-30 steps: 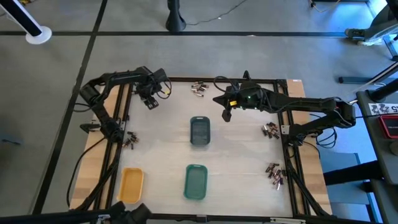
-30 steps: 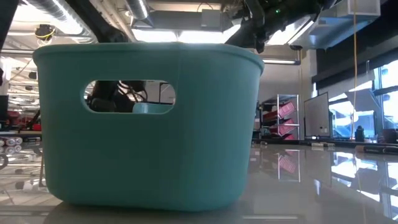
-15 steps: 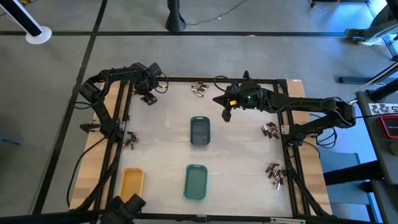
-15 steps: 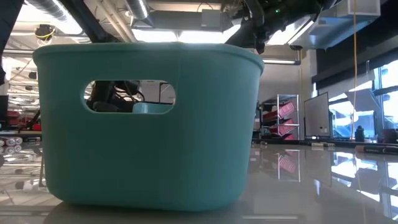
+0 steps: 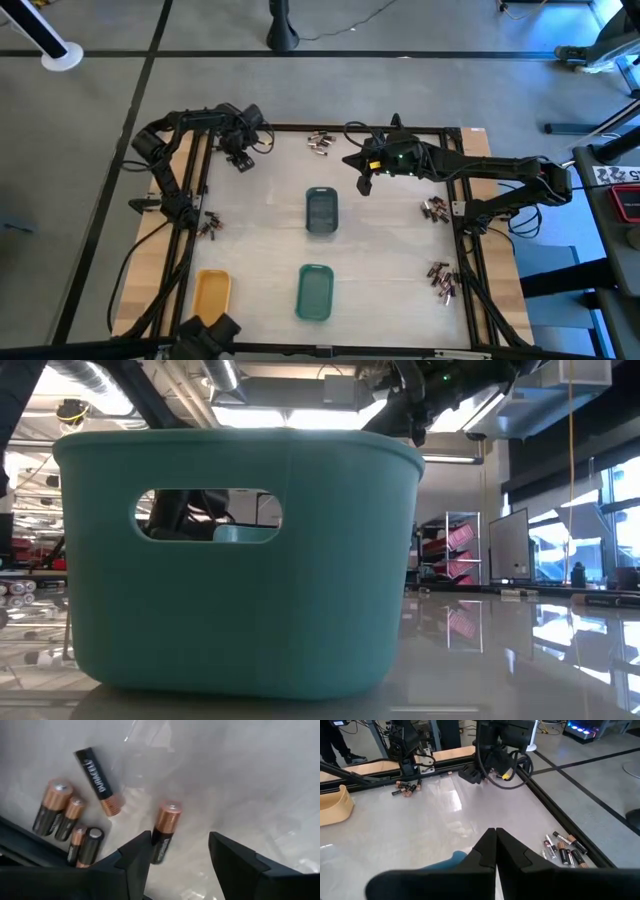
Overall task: Sort batteries
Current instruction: Put the large black battery into the blue bin
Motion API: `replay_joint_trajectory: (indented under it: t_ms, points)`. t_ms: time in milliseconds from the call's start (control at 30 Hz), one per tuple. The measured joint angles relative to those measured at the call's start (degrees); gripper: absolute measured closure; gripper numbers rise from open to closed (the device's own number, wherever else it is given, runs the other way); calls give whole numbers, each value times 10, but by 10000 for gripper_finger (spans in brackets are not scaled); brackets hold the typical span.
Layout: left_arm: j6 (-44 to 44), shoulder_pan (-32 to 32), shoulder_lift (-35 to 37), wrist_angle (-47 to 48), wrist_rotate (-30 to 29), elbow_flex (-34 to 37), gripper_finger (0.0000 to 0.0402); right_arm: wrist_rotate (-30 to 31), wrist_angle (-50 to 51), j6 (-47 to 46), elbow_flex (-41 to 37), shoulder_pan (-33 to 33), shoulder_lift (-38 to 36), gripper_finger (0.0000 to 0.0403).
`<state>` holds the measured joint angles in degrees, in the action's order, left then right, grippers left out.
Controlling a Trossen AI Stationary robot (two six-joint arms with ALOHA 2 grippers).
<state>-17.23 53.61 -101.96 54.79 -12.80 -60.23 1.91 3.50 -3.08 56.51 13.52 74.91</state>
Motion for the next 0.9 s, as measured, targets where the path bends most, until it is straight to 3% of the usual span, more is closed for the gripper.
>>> replay_joint_trajectory:
  t_ms: [367, 700, 900]
  points:
    - [-12, -26, -25, -6, 3, -2, 247, 0, 0, -23, 0, 0, 0, 397]
    - [18, -25, -25, 4, 28, -2, 367, -15, 0, -42, 0, 0, 0, 397]
    - [27, -26, -14, 15, 36, 0, 366, -31, 0, -49, 0, 0, 0, 397]
